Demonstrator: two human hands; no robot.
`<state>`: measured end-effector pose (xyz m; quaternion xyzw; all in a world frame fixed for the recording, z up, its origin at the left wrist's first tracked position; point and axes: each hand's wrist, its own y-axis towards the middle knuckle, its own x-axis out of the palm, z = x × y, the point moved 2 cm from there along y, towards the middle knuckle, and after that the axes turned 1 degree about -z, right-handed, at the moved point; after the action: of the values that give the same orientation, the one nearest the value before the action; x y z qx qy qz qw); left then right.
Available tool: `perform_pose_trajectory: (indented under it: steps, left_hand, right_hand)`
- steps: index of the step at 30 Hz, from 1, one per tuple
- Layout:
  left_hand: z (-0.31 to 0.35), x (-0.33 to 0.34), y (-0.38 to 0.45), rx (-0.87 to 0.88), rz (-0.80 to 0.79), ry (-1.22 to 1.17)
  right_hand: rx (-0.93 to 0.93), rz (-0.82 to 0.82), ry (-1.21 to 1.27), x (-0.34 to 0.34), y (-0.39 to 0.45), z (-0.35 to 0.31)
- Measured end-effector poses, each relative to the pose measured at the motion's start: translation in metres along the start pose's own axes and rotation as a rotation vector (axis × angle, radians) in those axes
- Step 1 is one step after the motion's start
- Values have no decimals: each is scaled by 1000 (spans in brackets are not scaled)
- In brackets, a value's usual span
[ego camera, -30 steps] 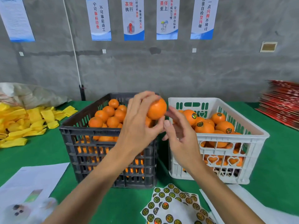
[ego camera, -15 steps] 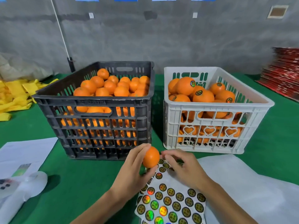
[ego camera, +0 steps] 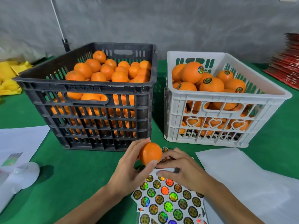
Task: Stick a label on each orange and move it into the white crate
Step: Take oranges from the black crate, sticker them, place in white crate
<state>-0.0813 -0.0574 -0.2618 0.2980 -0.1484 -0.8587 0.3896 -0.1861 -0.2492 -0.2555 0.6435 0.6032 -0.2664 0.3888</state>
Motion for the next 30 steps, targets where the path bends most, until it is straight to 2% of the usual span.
perform_pose_trajectory:
  steps: [5, 9, 12, 20, 30]
  left_hand:
    - [3, 7, -6, -118, -15, -179]
    - [1, 9, -5, -212, -62, -201]
    - [0, 9, -5, -270, -52, -240]
    - [3, 3, -5, -345, -1, -282]
    - [5, 3, -5, -373, -18, -328]
  right_hand:
    - [56, 53, 202, 1, 2, 4]
    - [117, 44, 304, 2, 3, 7]
    - [128, 50, 272, 0, 5, 5]
    - [24, -26, -13, -4, 2, -2]
    - [-72, 25, -99, -4, 4, -11]
